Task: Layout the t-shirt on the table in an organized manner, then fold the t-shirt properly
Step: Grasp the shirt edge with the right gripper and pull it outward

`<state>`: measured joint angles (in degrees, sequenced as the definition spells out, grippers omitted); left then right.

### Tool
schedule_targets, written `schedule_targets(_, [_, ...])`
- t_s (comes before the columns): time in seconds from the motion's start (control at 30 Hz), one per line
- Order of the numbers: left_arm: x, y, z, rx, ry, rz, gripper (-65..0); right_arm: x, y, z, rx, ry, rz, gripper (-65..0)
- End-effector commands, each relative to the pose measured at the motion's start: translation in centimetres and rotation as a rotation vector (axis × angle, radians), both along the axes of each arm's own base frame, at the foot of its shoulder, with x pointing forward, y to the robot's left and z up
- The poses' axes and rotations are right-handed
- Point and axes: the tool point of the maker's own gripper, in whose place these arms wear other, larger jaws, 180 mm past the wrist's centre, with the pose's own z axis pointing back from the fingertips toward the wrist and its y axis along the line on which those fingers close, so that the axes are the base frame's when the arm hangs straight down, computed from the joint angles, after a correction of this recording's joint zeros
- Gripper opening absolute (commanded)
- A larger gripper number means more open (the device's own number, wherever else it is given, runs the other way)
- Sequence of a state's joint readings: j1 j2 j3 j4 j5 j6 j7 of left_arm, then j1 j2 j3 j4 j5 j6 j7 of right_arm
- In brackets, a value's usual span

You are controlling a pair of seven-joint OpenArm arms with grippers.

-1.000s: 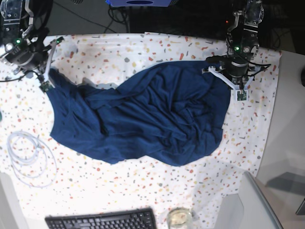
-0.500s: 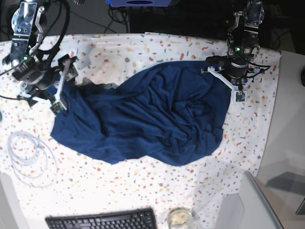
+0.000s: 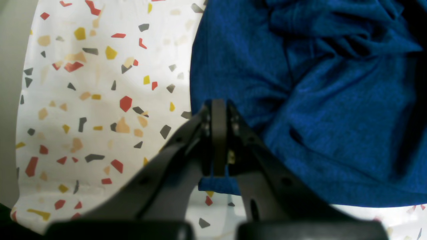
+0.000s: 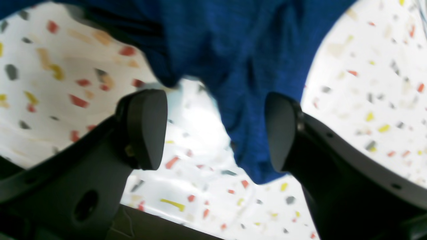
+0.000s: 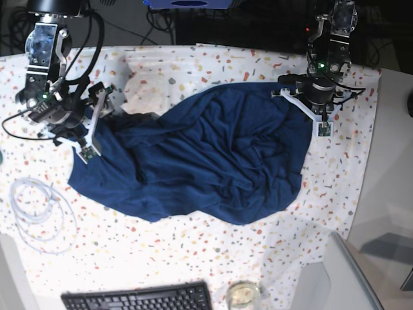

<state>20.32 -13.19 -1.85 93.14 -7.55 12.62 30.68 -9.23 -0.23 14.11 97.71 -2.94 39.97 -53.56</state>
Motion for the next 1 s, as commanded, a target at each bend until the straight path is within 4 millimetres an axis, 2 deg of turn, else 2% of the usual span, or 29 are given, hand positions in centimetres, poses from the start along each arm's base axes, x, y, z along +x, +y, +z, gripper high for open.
schedule_targets(0.0, [0.7, 0.4, 1.0, 0.017, -0.039, -0.003, -65.0, 1.1, 0.1, 0.8, 0.006, -0.041, 0.005, -23.1])
schedule_targets(0.13, [0.7, 0.3, 0.9, 0.016, -0.039, -0.003, -65.0, 2.3, 0.8, 0.4, 0.038, -0.032, -0.008, -23.9])
schedule_targets(0.33, [0.7, 0.3, 0.9, 0.016, -0.039, -0.003, -65.0, 2.5, 1.0, -0.3, 0.049, -0.013, -0.009, -25.7])
schedule_targets(0.4, [0.6, 0.4, 0.9, 0.017, -0.038, -0.003, -65.0, 2.4, 0.9, -0.3, 0.044, -0.009, -0.008, -37.5])
schedule_targets(0.5, [0.7, 0.4, 0.9, 0.019, -0.038, -0.004, -65.0, 2.3, 0.8, -0.4, 0.042, -0.005, -0.011, -64.7])
schedule_targets(0.63, [0.7, 0.4, 1.0, 0.017, -0.039, -0.003, -65.0, 2.1, 0.7, -0.4, 0.041, -0.005, -0.011, -62.4])
schedule_targets(0.7, [0.8, 0.3, 1.0, 0.016, -0.041, -0.003, -65.0, 1.6, 0.7, -0.7, 0.04, 0.007, -0.011, -64.5])
schedule_targets(0.77, [0.8, 0.3, 1.0, 0.016, -0.042, -0.003, -65.0, 1.1, 0.5, -0.2, 0.028, -0.007, -0.01, -64.8])
schedule_targets(0.9, [0.8, 0.3, 1.0, 0.016, -0.042, -0.003, -65.0, -1.5, -0.7, 1.2, -0.048, 0.015, -0.009, -64.8])
schedule_targets(0.97, [1.0, 0.4, 1.1, 0.017, -0.045, -0.003, -65.0, -3.2, -2.0, 2.0, -0.11, 0.031, 0.005, -64.8])
